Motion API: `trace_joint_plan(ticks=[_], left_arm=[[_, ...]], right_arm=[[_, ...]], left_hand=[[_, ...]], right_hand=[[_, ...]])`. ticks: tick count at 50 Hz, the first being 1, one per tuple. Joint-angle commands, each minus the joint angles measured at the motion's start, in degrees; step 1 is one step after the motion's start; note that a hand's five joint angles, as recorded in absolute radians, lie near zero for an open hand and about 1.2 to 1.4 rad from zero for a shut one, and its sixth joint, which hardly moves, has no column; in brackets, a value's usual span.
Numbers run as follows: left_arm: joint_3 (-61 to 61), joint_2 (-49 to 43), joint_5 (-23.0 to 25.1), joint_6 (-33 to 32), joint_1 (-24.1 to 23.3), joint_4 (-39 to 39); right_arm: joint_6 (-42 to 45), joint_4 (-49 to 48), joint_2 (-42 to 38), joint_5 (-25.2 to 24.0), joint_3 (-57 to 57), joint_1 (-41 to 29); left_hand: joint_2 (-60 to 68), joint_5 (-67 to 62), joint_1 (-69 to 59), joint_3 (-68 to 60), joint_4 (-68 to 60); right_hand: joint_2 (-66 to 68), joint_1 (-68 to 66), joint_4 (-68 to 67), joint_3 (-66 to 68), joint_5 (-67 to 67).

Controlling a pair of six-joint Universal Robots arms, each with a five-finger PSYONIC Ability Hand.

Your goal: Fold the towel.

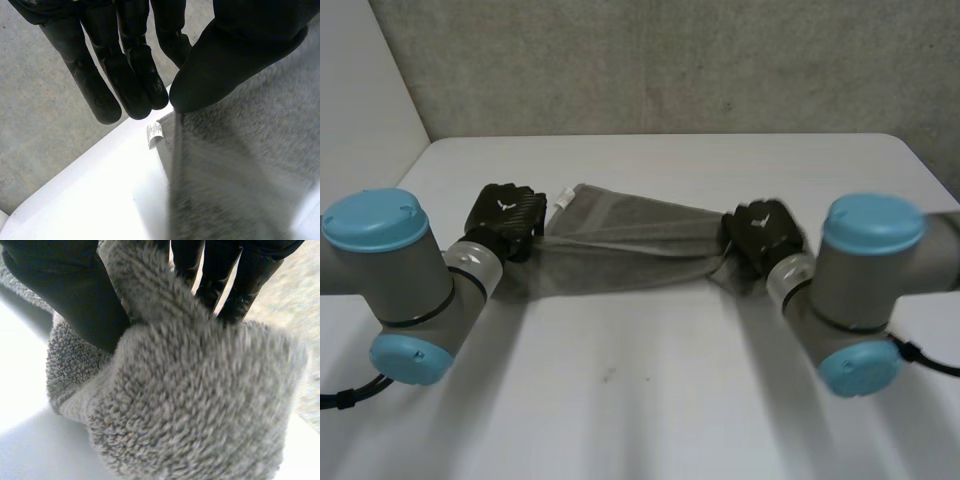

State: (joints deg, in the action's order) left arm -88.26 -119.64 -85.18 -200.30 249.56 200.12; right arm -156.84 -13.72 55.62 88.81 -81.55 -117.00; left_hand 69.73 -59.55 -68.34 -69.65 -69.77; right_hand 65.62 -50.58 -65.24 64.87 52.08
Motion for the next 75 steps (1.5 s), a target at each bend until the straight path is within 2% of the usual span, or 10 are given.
trace_joint_plan(ticks=[1, 7, 15, 30, 32, 38, 46, 53, 60, 75], left_arm=[[-0.16, 1.51, 0.19, -0.35, -0.04, -0.78], [-1.82, 6.08, 0.54, -0.44, -0.13, -4.99], [-2.71, 8.11, 0.89, -3.33, -0.74, -11.24], [9.42, -3.49, 0.54, -7.03, -3.91, -11.24], [8.46, -3.58, 0.45, -6.68, -5.31, -11.24], [7.22, -2.79, 0.19, -2.63, -5.84, -11.68], [8.71, 0.63, -0.17, 15.45, -8.56, -17.91], [11.00, -1.82, -0.69, 16.35, -9.62, -20.65], [17.93, -4.72, -7.01, 16.52, -11.73, -26.35], [22.34, -5.51, -8.34, 16.61, -15.86, -33.21]], right_arm=[[-0.13, 16.13, 8.97, -6.79, 3.66, 4.23], [1.96, 36.18, 10.48, -15.23, 8.58, 11.25], [14.78, 47.56, 9.34, -16.74, 11.23, 15.66], [15.77, 33.85, 6.87, -14.72, 11.32, 11.36], [15.69, 33.76, 6.70, -14.19, 10.01, 10.39], [15.68, 33.14, 7.05, -14.54, 6.40, 10.39], [15.60, 30.25, 6.96, -14.54, 1.57, 10.30], [15.60, 28.40, 6.96, -14.46, -0.37, 10.30], [15.60, 28.14, 6.87, -14.54, -1.33, 10.22], [15.60, 28.05, 6.34, -14.46, -1.95, 10.13]], left_hand=[[10.27, -10.45, -11.66, -10.35, -10.23], [10.27, -10.45, -11.66, -10.35, -10.23], [10.27, -10.45, -11.66, -10.35, -10.23], [7.94, -8.12, -9.33, -8.02, -7.90], [-39.48, 39.30, 38.10, 39.41, 39.52], [-42.02, 41.84, 40.63, 41.94, 42.06], [-41.35, 41.17, 39.96, 41.27, 41.38], [-41.35, 41.17, 39.96, 41.27, 41.38], [-41.01, 40.83, 39.62, 40.93, 41.05], [-41.52, 41.33, 40.13, 41.44, 41.55]], right_hand=[[14.38, -29.42, -14.76, 15.13, 17.92], [14.38, -29.42, -14.76, 15.13, 17.92], [14.38, -29.42, -14.76, 15.13, 17.92], [14.38, -29.42, -14.76, 15.13, 17.92], [14.38, -29.42, -14.76, 15.13, 17.92], [14.38, -29.42, -14.76, 15.13, 17.92], [14.38, -29.42, -14.76, 15.13, 17.92], [14.38, -29.42, -14.76, 15.13, 17.92], [14.38, -29.42, -14.76, 15.13, 17.92], [14.38, -29.42, -14.76, 15.13, 17.92]])
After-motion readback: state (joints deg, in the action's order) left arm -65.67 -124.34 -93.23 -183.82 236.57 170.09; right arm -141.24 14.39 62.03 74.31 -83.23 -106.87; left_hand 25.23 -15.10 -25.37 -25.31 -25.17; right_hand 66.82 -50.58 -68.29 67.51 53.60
